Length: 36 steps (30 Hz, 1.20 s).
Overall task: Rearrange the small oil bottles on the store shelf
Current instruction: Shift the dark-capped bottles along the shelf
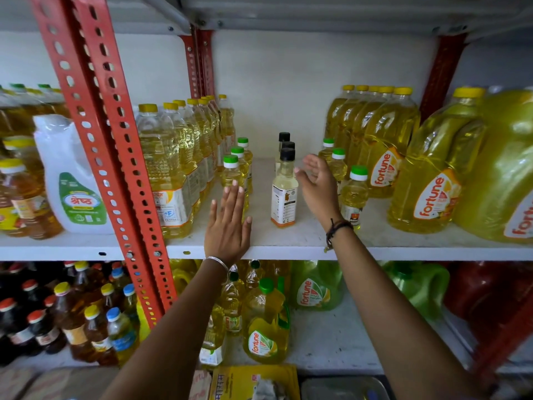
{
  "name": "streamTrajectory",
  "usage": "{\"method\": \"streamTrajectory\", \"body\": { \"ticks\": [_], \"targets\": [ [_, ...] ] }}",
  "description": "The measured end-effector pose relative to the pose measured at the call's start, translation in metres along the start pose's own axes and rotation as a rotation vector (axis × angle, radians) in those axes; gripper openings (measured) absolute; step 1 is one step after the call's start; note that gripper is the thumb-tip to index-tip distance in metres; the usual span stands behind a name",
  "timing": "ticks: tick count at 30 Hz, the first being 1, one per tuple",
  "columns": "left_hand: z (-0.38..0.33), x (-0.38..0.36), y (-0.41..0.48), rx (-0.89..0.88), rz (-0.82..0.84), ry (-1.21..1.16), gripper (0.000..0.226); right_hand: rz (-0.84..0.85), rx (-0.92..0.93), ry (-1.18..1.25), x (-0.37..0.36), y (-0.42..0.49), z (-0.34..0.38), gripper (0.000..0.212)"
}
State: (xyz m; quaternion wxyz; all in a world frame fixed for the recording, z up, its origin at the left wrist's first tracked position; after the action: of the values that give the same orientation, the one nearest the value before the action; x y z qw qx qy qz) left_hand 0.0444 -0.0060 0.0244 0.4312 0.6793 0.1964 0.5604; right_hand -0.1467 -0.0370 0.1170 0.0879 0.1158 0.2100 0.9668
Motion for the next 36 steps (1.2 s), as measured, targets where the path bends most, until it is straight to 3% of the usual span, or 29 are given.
{"method": "streamTrajectory", "body": {
  "ticks": [8,18,25,31,36],
  "targets": [
    [0.0,0.0,0.0,-0.007,0.006,-0.006,0.062,0.179,-0.169,0.009,-0.021,0.033,-0.019,0.035],
    [0.002,-0.002,-0.001,-0.002,0.04,-0.016,0.062,-0.043,-0.098,-0.046,-0.02,0.025,-0.015,0.034],
    [0.001,-0.001,-0.001,0.002,0.053,-0.034,0.061,-0.162,-0.073,-0.149,-0.021,0.019,-0.007,0.045],
    [0.0,-0.001,-0.002,0.0,0.049,-0.035,0.062,-0.139,-0.059,-0.186,-0.021,0.018,-0.009,0.053],
    [0.001,-0.002,-0.001,-0.001,0.052,-0.034,0.061,-0.011,-0.11,-0.008,-0.019,0.019,-0.009,0.037]
  ]
}}
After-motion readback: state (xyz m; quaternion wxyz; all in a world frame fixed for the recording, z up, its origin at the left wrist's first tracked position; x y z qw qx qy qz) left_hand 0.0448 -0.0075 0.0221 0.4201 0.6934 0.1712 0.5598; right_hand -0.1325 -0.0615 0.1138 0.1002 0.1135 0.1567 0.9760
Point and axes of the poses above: each hand's wrist, its own y-axis towards the middle knuckle, its own x-axis out of the back of the hand, z = x × y, the point moved 3 cm from there along y, towards the middle knuckle, and after that the axes turned 9 degrees about -x, right-handed, at the moved point
